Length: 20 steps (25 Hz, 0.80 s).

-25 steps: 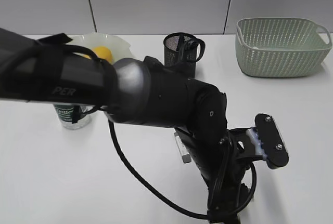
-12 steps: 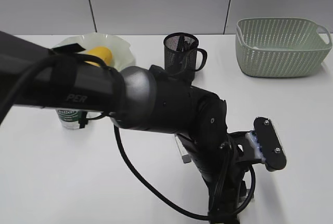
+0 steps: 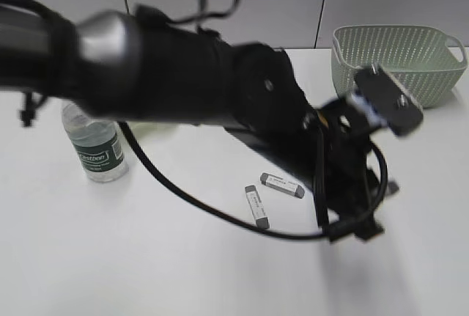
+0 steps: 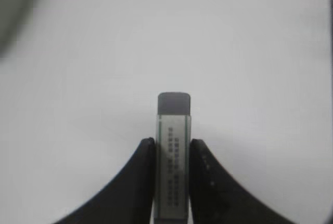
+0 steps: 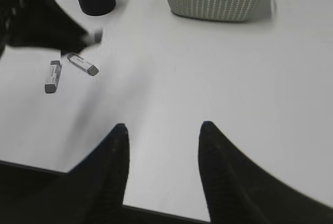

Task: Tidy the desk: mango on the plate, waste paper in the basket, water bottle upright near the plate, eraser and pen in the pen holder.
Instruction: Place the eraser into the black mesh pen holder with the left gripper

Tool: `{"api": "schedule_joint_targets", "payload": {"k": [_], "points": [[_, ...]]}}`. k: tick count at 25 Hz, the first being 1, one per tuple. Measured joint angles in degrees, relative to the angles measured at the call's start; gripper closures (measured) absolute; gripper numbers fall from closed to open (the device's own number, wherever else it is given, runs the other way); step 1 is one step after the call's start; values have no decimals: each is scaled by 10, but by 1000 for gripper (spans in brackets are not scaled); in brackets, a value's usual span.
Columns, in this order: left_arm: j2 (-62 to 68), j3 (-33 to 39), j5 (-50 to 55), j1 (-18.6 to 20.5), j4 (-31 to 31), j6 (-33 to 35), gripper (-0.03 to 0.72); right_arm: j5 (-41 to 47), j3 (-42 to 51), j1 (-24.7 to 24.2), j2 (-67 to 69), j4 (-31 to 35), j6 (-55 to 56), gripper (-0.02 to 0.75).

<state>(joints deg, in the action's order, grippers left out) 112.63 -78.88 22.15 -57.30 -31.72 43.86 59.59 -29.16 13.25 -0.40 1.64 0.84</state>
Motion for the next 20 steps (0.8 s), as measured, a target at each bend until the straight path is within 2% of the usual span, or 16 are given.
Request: {"api": "schedule_joint_targets", "payload": {"k": [4, 7, 9, 12, 15, 17, 20], "points": [[-100, 71, -183, 55, -42, 0, 546, 0, 0, 0, 0, 0, 0, 383], [-134, 105, -285, 116, -55, -7, 546, 0, 0, 0, 0, 0, 0, 384], [-133, 110, -330, 151, -57, -35, 546, 0, 0, 0, 0, 0, 0, 384], [-116, 111, -365, 198, -39, -120, 546, 0, 0, 0, 0, 0, 0, 385], [-105, 109, -354, 237, 67, -265, 546, 0, 0, 0, 0, 0, 0, 386], [-104, 106, -331, 253, 184, -369, 546, 0, 0, 0, 0, 0, 0, 386], [-104, 95, -296, 252, 331, -457, 546, 0, 0, 0, 0, 0, 0, 386]]}}
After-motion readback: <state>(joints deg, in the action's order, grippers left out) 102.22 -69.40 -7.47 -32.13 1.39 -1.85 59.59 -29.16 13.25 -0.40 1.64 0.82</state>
